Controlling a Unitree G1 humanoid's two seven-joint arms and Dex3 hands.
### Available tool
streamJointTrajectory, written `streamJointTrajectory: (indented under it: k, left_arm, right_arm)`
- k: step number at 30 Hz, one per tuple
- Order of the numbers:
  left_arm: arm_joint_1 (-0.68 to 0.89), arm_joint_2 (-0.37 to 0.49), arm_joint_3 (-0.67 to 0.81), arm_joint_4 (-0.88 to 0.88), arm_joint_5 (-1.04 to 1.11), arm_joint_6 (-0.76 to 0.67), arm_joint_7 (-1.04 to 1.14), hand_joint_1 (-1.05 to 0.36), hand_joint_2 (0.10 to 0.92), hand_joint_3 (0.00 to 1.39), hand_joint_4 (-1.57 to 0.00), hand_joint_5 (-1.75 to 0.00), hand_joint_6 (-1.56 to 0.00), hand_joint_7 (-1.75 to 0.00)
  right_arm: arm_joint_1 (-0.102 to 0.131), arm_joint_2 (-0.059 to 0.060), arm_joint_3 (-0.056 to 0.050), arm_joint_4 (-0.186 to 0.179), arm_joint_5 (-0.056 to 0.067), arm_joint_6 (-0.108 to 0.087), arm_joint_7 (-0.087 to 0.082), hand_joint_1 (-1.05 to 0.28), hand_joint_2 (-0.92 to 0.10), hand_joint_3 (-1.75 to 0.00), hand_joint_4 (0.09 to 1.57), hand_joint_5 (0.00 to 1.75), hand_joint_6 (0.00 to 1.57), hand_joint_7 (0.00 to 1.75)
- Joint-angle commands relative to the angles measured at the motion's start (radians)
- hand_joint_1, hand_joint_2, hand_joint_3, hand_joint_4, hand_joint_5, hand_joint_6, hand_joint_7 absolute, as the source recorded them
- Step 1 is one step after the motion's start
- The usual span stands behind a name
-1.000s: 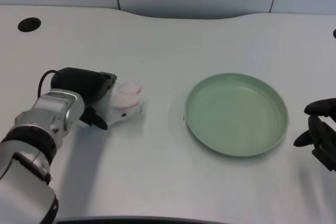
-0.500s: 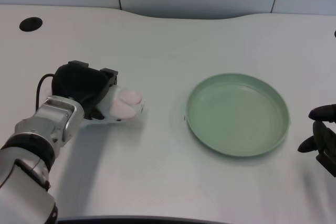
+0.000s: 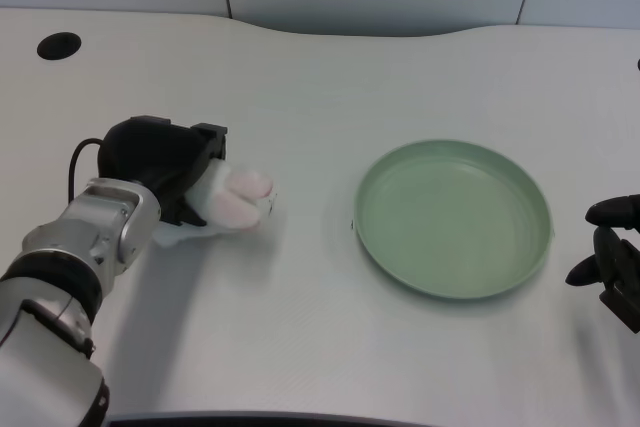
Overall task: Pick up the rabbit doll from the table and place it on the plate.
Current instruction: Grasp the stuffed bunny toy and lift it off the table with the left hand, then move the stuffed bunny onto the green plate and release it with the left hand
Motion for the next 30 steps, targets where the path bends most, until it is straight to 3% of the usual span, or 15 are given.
streamJointTrajectory:
  k: [1,5,8,12,13,15,16,19,23,25,27,29,30]
  left_arm:
    - [-0.026,0.020,0.044,-0.013,-0.039,-0.034,0.040,-0.13,0.909,0.07,-0.79,-1.75,-0.56,-1.75]
    - [-0.040,0.014,0.099,-0.025,-0.089,-0.074,0.039,-0.07,0.897,0.06,-0.81,-1.75,-0.57,-1.75]
    - [-0.066,0.004,0.123,-0.040,-0.108,-0.093,0.030,-0.11,0.898,0.05,-0.81,-1.75,-0.56,-1.75]
    - [-0.117,-0.024,0.139,-0.066,-0.127,-0.122,0.013,-0.10,0.886,0.04,-0.81,-1.75,-0.56,-1.75]
    - [-0.122,-0.028,0.140,-0.068,-0.129,-0.130,0.013,-0.08,0.880,0.04,-0.81,-1.75,-0.57,-1.75]
    - [-0.134,-0.037,0.128,-0.074,-0.115,-0.150,0.026,-0.05,0.869,0.03,-0.83,-1.75,-0.58,-1.75]
    - [-0.141,-0.044,0.121,-0.079,-0.108,-0.157,0.032,-0.05,0.865,0.03,-0.83,-1.75,-0.59,-1.75]
    - [-0.158,-0.066,0.106,-0.085,-0.094,-0.165,0.034,-0.08,0.848,0.02,-0.84,-1.75,-0.60,-1.75]
    - [-0.164,-0.072,0.102,-0.085,-0.092,-0.166,0.034,-0.09,0.839,0.01,-0.85,-1.75,-0.61,-1.75]
    - [-0.176,-0.124,0.087,-0.085,-0.083,-0.183,0.049,-0.07,0.841,0.01,-0.87,-1.75,-0.62,-1.75]
    - [-0.185,-0.162,0.076,-0.082,-0.077,-0.192,0.054,-0.06,0.843,0.02,-0.89,-1.75,-0.64,-1.75]
    - [-0.189,-0.177,0.071,-0.078,-0.078,-0.194,0.050,-0.06,0.859,0.02,-0.90,-1.75,-0.65,-1.75]
    - [-0.193,-0.202,0.064,-0.075,-0.075,-0.188,0.040,-0.06,0.861,0.03,-0.90,-1.75,-0.65,-1.75]
  right_arm:
    - [-0.020,-0.008,-0.006,0.009,0.003,0.017,-0.009,-0.25,-0.92,-0.65,0.32,1.75,0.17,1.62]
    - [-0.040,-0.009,-0.006,0.036,0.003,0.007,-0.003,-0.24,-0.92,-0.65,0.34,1.75,0.18,1.62]
    - [-0.057,-0.010,-0.002,0.061,-0.004,-0.009,0.003,-0.24,-0.92,-0.64,0.37,1.75,0.19,1.63]
    - [-0.090,-0.009,0.010,0.110,-0.017,-0.030,0.012,-0.25,-0.92,-0.62,0.40,1.75,0.22,1.63]
    - [-0.093,-0.009,0.012,0.113,-0.023,-0.031,0.009,-0.25,-0.92,-0.62,0.40,1.75,0.22,1.63]
    - [-0.099,0.000,0.012,0.121,-0.018,-0.033,0.012,-0.24,-0.92,-0.62,0.42,1.75,0.22,1.63]
    - [-0.102,0.002,0.015,0.123,-0.021,-0.033,0.011,-0.25,-0.92,-0.62,0.43,1.75,0.23,1.63]
    - [-0.109,0.005,0.023,0.129,-0.029,-0.034,0.012,-0.25,-0.92,-0.62,0.43,1.75,0.23,1.62]
    - [-0.110,0.006,0.024,0.132,-0.031,-0.036,0.013,-0.25,-0.92,-0.63,0.43,1.75,0.23,1.61]
    - [-0.116,0.021,0.030,0.136,-0.017,-0.031,0.017,-0.26,-0.92,-0.63,0.43,1.75,0.23,1.62]
    - [-0.118,0.029,0.036,0.137,-0.015,-0.029,0.017,-0.26,-0.92,-0.63,0.43,1.75,0.24,1.62]
    - [-0.119,0.030,0.040,0.135,-0.018,-0.027,0.015,-0.26,-0.92,-0.63,0.42,1.75,0.23,1.62]
    - [-0.118,0.031,0.046,0.130,-0.027,-0.023,0.007,-0.26,-0.92,-0.63,0.42,1.75,0.23,1.62]
